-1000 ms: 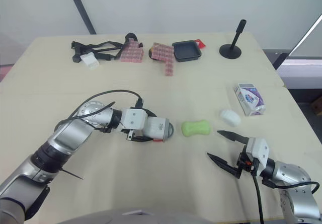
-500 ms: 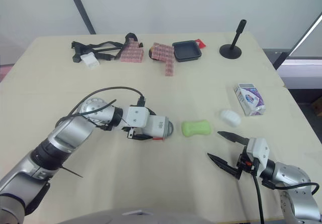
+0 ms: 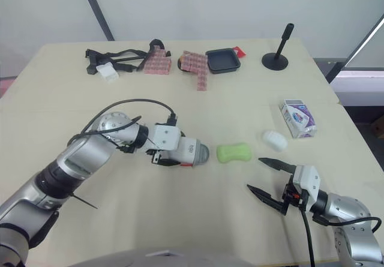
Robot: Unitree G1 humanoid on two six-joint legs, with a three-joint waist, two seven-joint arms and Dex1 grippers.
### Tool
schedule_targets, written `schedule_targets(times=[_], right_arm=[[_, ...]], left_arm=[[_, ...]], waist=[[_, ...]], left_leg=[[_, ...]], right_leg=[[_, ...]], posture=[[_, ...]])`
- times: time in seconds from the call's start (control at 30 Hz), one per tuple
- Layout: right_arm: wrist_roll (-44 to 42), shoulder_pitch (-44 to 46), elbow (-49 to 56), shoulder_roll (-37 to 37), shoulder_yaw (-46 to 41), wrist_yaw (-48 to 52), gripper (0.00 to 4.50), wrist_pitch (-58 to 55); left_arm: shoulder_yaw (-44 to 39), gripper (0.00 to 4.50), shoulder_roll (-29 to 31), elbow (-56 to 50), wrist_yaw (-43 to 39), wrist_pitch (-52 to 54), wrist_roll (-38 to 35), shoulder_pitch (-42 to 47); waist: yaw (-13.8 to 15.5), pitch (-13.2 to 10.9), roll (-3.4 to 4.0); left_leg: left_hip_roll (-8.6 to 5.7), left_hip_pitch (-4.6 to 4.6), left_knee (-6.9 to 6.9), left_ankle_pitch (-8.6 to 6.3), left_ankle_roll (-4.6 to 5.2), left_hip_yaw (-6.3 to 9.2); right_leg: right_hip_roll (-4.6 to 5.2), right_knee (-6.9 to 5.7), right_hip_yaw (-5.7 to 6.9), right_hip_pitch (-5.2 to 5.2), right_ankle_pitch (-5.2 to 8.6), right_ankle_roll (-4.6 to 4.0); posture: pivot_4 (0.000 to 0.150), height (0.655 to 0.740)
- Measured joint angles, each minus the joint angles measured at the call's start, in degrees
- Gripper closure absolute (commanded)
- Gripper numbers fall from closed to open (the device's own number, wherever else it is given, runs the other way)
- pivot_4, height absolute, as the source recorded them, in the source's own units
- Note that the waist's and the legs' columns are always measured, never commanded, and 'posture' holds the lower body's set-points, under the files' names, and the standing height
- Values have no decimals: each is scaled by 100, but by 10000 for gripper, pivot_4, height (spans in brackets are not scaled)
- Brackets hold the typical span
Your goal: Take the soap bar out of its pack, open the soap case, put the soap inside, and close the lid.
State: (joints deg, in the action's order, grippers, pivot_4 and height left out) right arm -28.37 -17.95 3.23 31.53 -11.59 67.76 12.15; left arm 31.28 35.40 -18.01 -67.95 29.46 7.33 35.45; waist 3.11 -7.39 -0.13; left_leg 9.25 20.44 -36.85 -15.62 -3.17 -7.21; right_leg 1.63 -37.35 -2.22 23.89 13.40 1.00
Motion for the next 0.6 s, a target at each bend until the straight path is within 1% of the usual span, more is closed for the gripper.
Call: schedule_targets(times=[0.23,0.37,0.6], right_arm=[[2,11,-1,8,2,3,600,7],[6,16,-1,11,1,2,600,8],[7,33,0,25,4,-2,600,7]], left_arm=[[69,10333,74,-115,-138,139,-17,194],[67,10333,152,-130,-182,143,-71,196],[-81,10333,443,-109,-218,66,-134,193]], waist=[[2,0,0],[2,0,0],[2,0,0]], left_leg=[[0,1,0,0,-1,0],[0,1,0,14,-25,0],[0,2,1,15,-27,1]], right_leg=[[0,1,0,-1,0,0],[0,1,1,-1,0,0],[-1,2,3,-2,0,0]], posture=[[1500,7400],[1500,7400],[1500,7400]])
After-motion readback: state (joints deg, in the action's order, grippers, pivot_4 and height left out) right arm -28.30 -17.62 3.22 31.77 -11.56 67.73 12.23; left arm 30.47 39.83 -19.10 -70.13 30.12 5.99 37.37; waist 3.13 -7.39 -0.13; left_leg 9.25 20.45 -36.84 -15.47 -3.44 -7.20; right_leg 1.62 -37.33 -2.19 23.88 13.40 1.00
